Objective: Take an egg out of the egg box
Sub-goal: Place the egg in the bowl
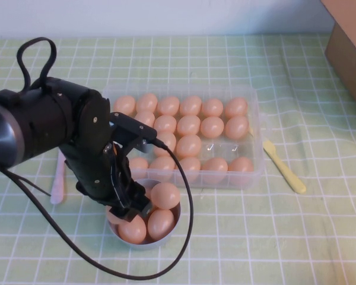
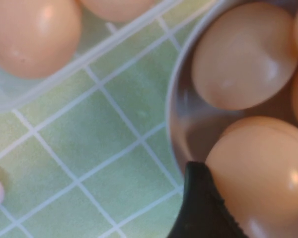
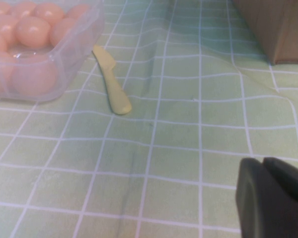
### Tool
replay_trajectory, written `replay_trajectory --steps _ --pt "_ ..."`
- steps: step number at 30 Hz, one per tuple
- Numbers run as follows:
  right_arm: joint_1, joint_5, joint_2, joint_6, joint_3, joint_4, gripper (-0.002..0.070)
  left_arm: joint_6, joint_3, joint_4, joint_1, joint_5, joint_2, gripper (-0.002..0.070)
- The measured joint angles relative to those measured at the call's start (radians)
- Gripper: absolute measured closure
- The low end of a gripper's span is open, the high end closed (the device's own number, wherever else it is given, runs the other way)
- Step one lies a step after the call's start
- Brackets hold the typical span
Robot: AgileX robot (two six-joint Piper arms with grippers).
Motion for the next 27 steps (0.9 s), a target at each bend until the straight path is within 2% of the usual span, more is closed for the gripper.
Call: replay_trajectory --steps 7,12,15,27 --pt "0.0 0.0 0.0 0.0 0.0 0.0 0.0694 -0.011 0.0 0.012 0.0 -0.007 0.008 0.029" --pt "0.0 0.0 0.0 0.0 0.0 0.0 0.0694 -0.011 0.0 0.012 0.0 -0.019 0.009 0.0201" --pt "0.0 0.0 0.0 0.0 0.0 0.0 0.0694 -0.011 0.0 0.012 0.0 -0.029 0.004 0.0178" --pt "0.0 0.0 0.0 0.0 0.0 0.0 0.0694 -0.011 0.004 0.012 0.0 -0.041 -0.244 0.0181"
